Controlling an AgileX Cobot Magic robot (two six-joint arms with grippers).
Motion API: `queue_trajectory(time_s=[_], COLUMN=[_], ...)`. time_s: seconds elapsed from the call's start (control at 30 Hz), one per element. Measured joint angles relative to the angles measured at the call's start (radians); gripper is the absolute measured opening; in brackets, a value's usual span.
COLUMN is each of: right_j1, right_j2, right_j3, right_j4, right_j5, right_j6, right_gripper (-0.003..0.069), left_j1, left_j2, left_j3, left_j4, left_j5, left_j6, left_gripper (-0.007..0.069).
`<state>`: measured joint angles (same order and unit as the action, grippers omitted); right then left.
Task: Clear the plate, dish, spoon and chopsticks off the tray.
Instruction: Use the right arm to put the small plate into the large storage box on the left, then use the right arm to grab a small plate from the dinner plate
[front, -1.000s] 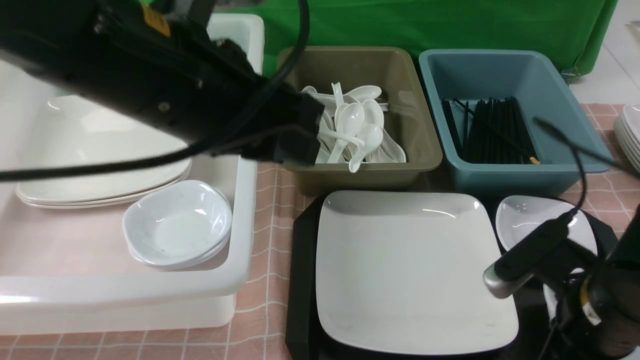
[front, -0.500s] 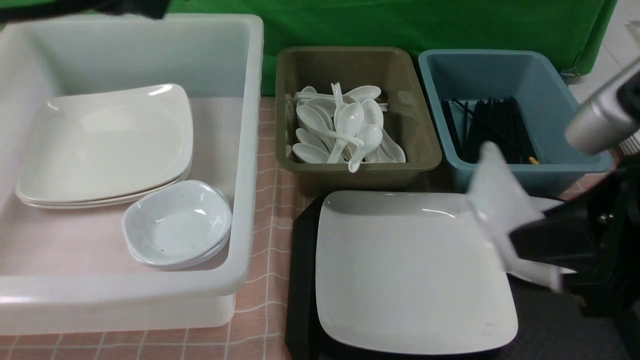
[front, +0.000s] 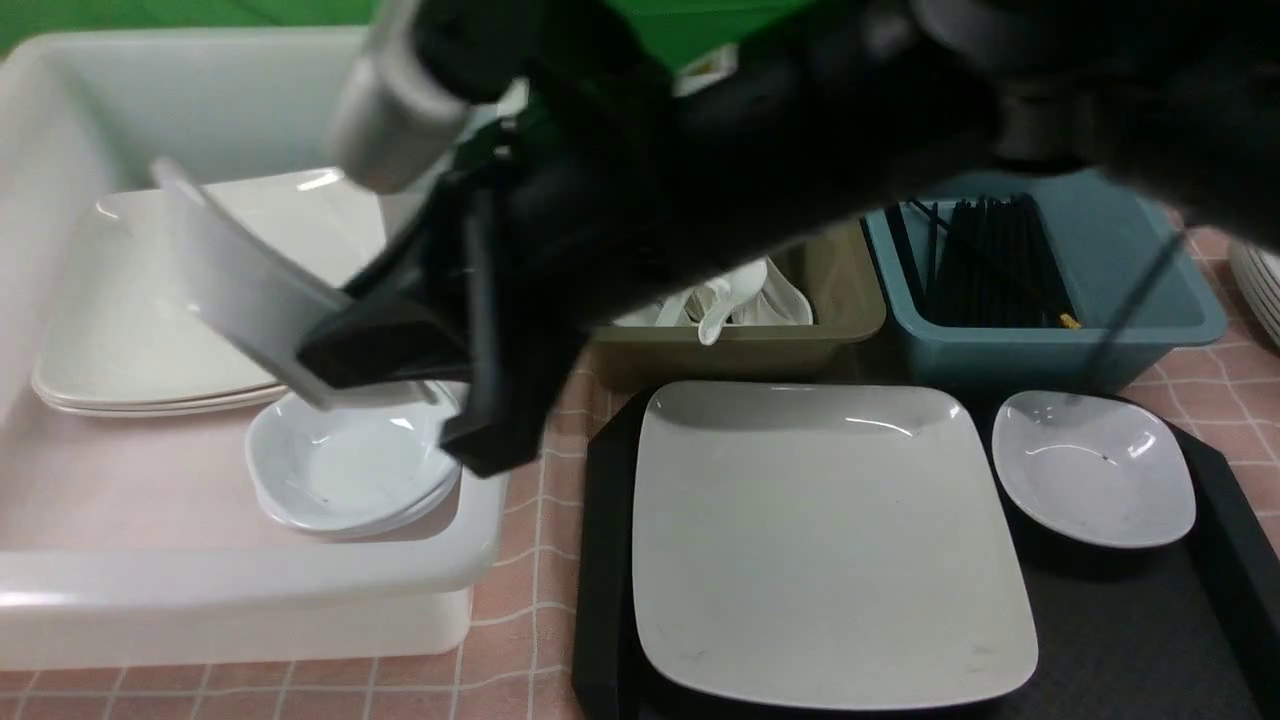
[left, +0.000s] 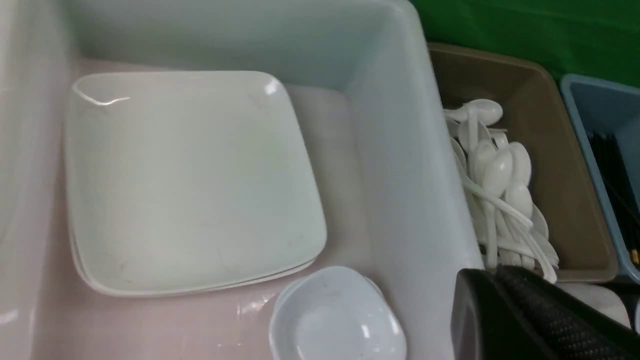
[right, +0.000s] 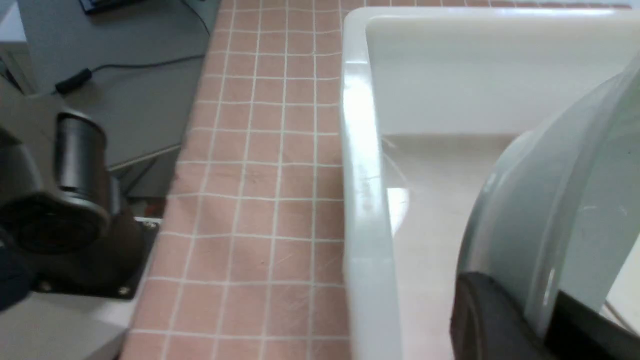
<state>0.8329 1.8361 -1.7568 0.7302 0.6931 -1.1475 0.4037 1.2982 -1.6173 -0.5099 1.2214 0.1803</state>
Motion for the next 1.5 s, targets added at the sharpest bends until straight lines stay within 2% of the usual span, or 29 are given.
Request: queue_trajectory(time_s=[0.1,0.33,0.53,0.6,0.7,0.73,0.77,0.87,0.97,1.07,1.13,1.2,1.27,1.3,1.37,1.4,1.5], right_j1=[0.034,0.041,0.041,0.041,0.041,0.041,0.041,0.041,0.041,0.041,0.041,0.041,0.041,0.041,0.038,0.027,-0.012], right_j2=[0.157,0.363,0.418,0.42,0.417,0.417,0.411,0.387,0.33,0.236,0.172,0.095,0.003,-0.036,-0.095,-0.139,-0.221], right_j3=[-0.131,-0.241,-0.242,-0.242,-0.243,-0.243,-0.243,-0.243,-0.243,-0.243,-0.243,-0.243,-0.246,-0.246,-0.233,-0.216,-0.136], right_j4=[-0.115,-0.398,-0.435,-0.437,-0.437,-0.437,-0.438,-0.451,-0.475,-0.494,-0.521,-0.582,-0.695,-0.757,-0.852,-0.907,-0.954], right_j5=[-0.025,-0.119,-0.148,-0.15,-0.159,-0.159,-0.151,-0.098,-0.007,0.102,0.175,0.264,0.387,0.439,0.44,0.44,0.44], right_j6=[-0.015,0.018,0.022,0.037,0.075,0.078,0.12,0.191,0.257,0.34,0.407,0.465,0.54,0.589,0.685,0.743,0.819], right_gripper=[0.0083,0.0083,0.01,0.0128,0.0233,0.0233,0.0322,0.0421,0.0463,0.0472,0.0456,0.0391,0.0257,0.0159,0.0069,0.0036,0.003], left_j1=[0.057,0.063,0.063,0.063,0.063,0.063,0.063,0.063,0.063,0.063,0.063,0.063,0.063,0.063,0.059,0.047,0.004], left_j2=[0.0,0.0,0.0,0.0,0.0,0.0,0.0,0.0,0.0,0.0,0.0,0.0,0.0,0.0,0.0,0.0,0.0], left_j3=[0.052,0.126,0.129,0.129,0.129,0.129,0.129,0.129,0.129,0.129,0.129,0.129,0.129,0.129,0.129,0.129,0.129], left_j4=[-0.012,-0.058,-0.081,-0.081,-0.081,-0.081,-0.081,-0.096,-0.135,-0.158,-0.16,-0.16,-0.16,-0.16,-0.16,-0.158,-0.151], left_j5=[-0.001,0.004,0.004,0.004,0.004,0.004,0.004,0.003,0.003,0.003,0.003,0.003,0.003,0.003,0.003,0.002,0.001], left_j6=[0.032,0.064,0.1,0.105,0.105,0.105,0.105,0.106,0.106,0.106,0.106,0.106,0.106,0.106,0.106,0.106,0.108], left_gripper=[0.0015,0.0018,0.0018,0.0018,0.0018,0.0018,0.0018,0.0018,0.0018,0.0018,0.0018,0.0018,0.0018,0.0018,0.0018,0.0018,0.0018])
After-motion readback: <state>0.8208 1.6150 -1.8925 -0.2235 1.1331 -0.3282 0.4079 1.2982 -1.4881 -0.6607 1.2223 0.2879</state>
